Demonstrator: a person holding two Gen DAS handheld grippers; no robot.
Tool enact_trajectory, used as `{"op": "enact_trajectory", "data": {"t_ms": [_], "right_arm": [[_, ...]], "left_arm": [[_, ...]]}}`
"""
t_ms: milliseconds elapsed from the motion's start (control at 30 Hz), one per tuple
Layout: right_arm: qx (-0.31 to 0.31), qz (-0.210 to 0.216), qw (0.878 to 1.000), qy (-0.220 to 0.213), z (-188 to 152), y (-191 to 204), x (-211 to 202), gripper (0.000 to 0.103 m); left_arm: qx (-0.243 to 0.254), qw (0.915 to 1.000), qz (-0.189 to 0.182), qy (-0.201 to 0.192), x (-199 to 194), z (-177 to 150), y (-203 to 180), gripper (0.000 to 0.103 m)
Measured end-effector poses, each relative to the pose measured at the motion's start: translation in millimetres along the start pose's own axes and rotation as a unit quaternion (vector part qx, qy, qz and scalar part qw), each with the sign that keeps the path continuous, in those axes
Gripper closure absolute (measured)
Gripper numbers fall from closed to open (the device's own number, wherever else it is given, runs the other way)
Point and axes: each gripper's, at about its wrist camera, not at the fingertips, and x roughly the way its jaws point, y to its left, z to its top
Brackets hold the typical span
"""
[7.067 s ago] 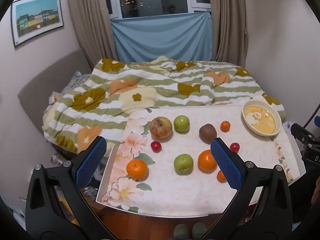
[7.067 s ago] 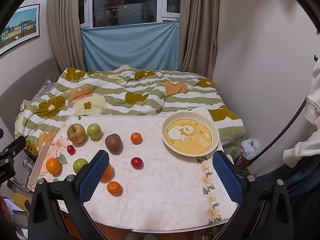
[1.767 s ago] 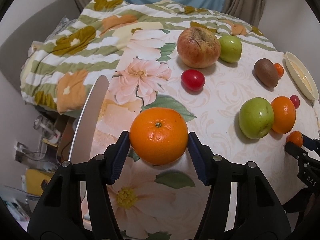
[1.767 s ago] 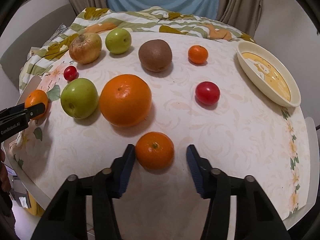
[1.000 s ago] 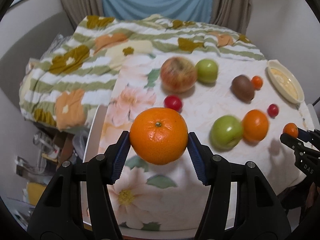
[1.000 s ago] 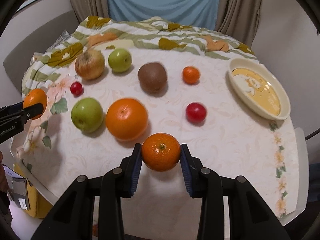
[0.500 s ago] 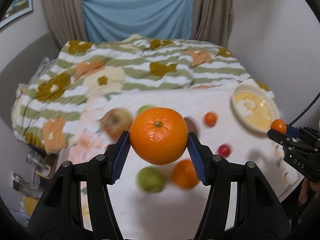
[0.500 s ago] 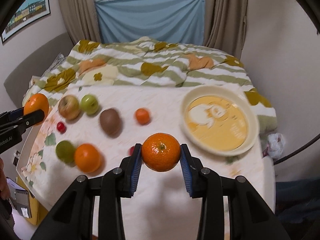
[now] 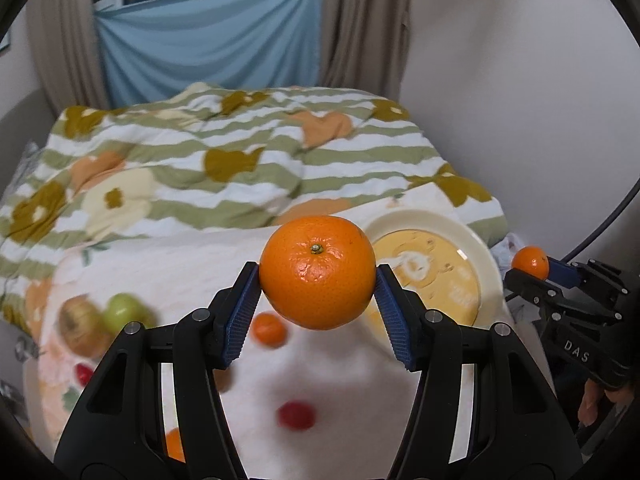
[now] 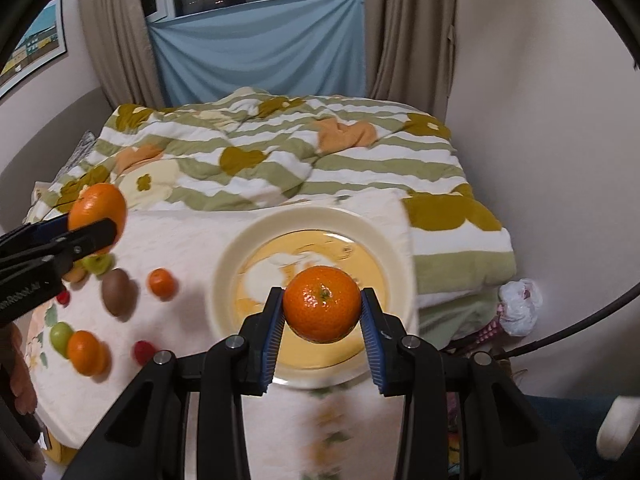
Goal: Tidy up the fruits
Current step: 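Carry the orange onto the duck plate and open the left gripper while the right carries the tangerine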
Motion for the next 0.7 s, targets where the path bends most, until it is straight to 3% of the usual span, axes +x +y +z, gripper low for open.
{"op": "enact_trajectory", "data": {"t_ms": [367,700], "right_arm": [[0.025,-0.008,1.000,0.015,8,-45,34,0.069],[0.034,-0.007,0.999,0.025,15,-65,52,0.069]], "left_arm": [[0.051,0.9973,-0.030,0.042,95,14,-63,0.038],[0.083,0.9935,-0.027,0.072,139,15,-82,0.038]]}}
